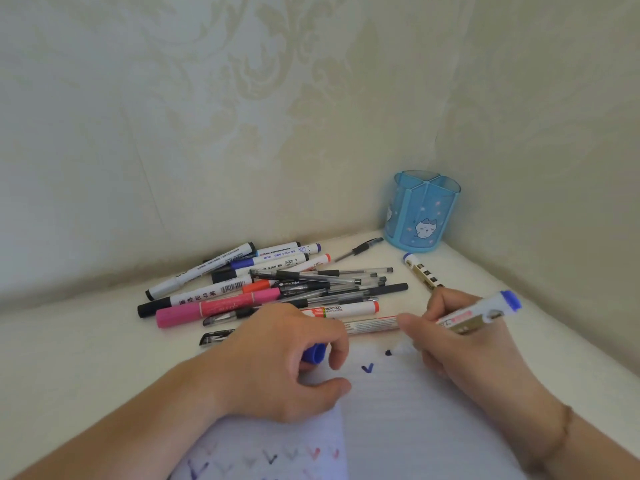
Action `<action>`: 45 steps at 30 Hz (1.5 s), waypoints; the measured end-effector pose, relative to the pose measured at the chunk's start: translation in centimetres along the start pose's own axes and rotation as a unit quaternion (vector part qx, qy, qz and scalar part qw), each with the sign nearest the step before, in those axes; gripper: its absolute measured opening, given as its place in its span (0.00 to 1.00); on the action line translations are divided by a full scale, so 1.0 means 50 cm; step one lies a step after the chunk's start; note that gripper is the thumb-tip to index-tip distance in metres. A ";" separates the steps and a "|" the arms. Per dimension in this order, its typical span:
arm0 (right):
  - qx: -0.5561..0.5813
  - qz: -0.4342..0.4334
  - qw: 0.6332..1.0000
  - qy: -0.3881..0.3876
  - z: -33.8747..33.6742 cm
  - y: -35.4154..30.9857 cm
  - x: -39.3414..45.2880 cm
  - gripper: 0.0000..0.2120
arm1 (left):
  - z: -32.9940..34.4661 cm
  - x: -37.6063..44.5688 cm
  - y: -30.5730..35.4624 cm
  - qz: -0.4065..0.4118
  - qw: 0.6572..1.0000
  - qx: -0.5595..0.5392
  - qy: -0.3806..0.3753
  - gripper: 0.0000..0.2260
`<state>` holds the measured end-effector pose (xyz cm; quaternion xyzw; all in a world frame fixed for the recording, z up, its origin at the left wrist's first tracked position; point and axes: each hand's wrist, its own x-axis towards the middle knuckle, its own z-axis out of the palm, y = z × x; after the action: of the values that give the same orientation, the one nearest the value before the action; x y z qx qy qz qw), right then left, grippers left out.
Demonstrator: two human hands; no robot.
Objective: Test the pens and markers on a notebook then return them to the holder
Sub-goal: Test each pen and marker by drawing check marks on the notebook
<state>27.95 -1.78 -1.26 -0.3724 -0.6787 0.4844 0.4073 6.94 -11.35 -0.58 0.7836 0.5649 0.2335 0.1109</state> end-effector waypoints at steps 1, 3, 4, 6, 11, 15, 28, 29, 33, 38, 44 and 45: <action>-0.022 -0.001 1.000 -0.002 0.001 0.004 0.000 0.18 | 0.000 0.000 -0.002 -0.002 1.000 0.014 -0.006 0.10; -0.067 -0.020 0.998 -0.005 0.001 0.001 0.001 0.17 | 0.001 0.001 -0.005 0.001 0.999 0.033 -0.015 0.10; -0.081 -0.028 0.996 -0.007 0.001 0.000 0.002 0.17 | 0.000 0.002 -0.006 0.006 0.999 0.041 -0.017 0.10; -0.099 -0.038 0.994 -0.015 0.003 0.001 0.000 0.17 | -0.002 0.001 -0.006 0.013 0.999 0.048 -0.019 0.10; -0.134 -0.036 0.990 -0.039 0.007 0.000 -0.001 0.17 | -0.001 -0.002 -0.007 0.011 0.997 0.077 -0.019 0.11; -0.139 -0.010 0.989 -0.044 0.005 -0.004 0.001 0.18 | 0.000 -0.002 -0.009 0.009 0.996 0.084 -0.014 0.12; 0.178 -0.026 0.982 -0.060 -0.014 -0.037 -0.005 0.14 | 0.004 0.012 -0.007 0.003 0.995 -0.102 0.020 0.14; 0.189 -0.038 0.977 -0.086 -0.014 -0.040 -0.009 0.16 | 0.008 0.015 -0.009 0.003 0.995 -0.096 0.030 0.15; 0.170 -0.059 0.977 -0.117 -0.012 -0.045 -0.019 0.22 | 0.020 0.019 -0.015 -0.003 0.988 -0.140 0.057 0.17; 0.137 -0.062 0.983 -0.103 -0.017 -0.043 -0.015 0.21 | 0.011 0.018 -0.004 -0.032 0.971 -0.228 0.066 0.16; 0.096 -0.062 0.987 -0.114 0.007 -0.051 -0.027 0.26 | 0.017 0.015 0.010 0.045 0.977 -0.188 0.092 0.07; 0.101 -0.063 0.988 -0.104 0.014 -0.050 -0.030 0.27 | 0.018 0.014 0.014 0.054 0.977 -0.181 0.094 0.06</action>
<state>27.60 -4.02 0.70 -0.2341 -0.6872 0.5598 0.3996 8.16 -10.86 -0.90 0.7544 0.4776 0.4108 0.1845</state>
